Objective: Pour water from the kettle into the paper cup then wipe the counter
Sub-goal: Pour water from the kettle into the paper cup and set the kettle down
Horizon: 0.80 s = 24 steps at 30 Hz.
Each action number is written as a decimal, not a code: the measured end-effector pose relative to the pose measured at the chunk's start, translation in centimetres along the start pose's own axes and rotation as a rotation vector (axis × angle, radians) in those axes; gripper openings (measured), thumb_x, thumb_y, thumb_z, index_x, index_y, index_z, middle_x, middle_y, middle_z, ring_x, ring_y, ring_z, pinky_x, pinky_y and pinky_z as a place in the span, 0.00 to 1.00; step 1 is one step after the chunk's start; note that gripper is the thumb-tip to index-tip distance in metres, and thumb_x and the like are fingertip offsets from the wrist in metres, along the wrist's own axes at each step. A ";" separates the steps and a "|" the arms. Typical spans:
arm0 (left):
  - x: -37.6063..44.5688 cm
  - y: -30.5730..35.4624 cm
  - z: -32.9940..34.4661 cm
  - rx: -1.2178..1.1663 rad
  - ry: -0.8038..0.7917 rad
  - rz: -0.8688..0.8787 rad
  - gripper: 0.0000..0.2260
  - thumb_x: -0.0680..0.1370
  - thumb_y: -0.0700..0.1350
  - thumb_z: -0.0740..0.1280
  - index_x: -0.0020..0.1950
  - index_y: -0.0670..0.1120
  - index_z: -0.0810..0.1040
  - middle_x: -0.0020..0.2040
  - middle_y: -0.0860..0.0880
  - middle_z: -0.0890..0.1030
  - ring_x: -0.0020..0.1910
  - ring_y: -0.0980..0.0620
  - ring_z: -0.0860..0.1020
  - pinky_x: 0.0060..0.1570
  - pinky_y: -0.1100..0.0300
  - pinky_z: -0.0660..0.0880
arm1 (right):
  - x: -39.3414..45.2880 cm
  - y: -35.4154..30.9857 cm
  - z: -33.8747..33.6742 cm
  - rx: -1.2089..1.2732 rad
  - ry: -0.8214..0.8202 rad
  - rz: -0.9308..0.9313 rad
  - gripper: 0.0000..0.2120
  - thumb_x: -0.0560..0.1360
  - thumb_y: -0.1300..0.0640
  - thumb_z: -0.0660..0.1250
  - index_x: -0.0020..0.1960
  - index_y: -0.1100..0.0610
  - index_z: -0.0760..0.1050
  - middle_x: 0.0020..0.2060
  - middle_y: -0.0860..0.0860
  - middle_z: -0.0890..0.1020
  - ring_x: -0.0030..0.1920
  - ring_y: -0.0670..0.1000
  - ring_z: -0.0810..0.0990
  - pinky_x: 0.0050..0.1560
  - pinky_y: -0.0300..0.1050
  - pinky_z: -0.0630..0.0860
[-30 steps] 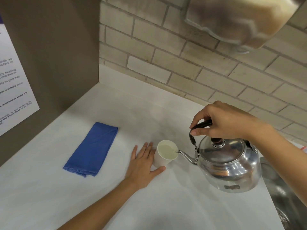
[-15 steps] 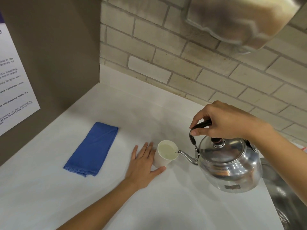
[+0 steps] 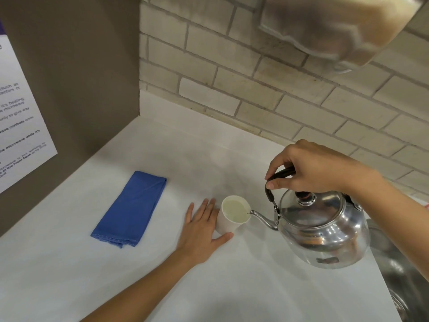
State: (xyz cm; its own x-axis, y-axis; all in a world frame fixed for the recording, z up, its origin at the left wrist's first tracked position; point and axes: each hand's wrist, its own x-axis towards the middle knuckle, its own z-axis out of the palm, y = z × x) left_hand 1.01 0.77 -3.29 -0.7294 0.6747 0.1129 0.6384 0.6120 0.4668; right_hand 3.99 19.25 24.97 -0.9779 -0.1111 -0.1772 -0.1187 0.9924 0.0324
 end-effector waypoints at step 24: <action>0.0 0.2 -0.3 -0.019 -0.003 0.000 0.38 0.76 0.70 0.50 0.79 0.48 0.51 0.81 0.50 0.51 0.79 0.54 0.44 0.77 0.46 0.39 | 0.2 -0.5 -0.2 -0.003 -0.014 0.005 0.11 0.69 0.36 0.72 0.47 0.40 0.83 0.33 0.34 0.80 0.36 0.34 0.76 0.37 0.38 0.71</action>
State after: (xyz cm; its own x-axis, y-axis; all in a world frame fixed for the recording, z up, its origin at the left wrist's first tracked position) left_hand 1.10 0.74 -2.97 -0.7288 0.6758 0.1103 0.6333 0.6041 0.4838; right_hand 3.78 18.77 25.11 -0.9759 -0.1054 -0.1910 -0.1144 0.9928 0.0363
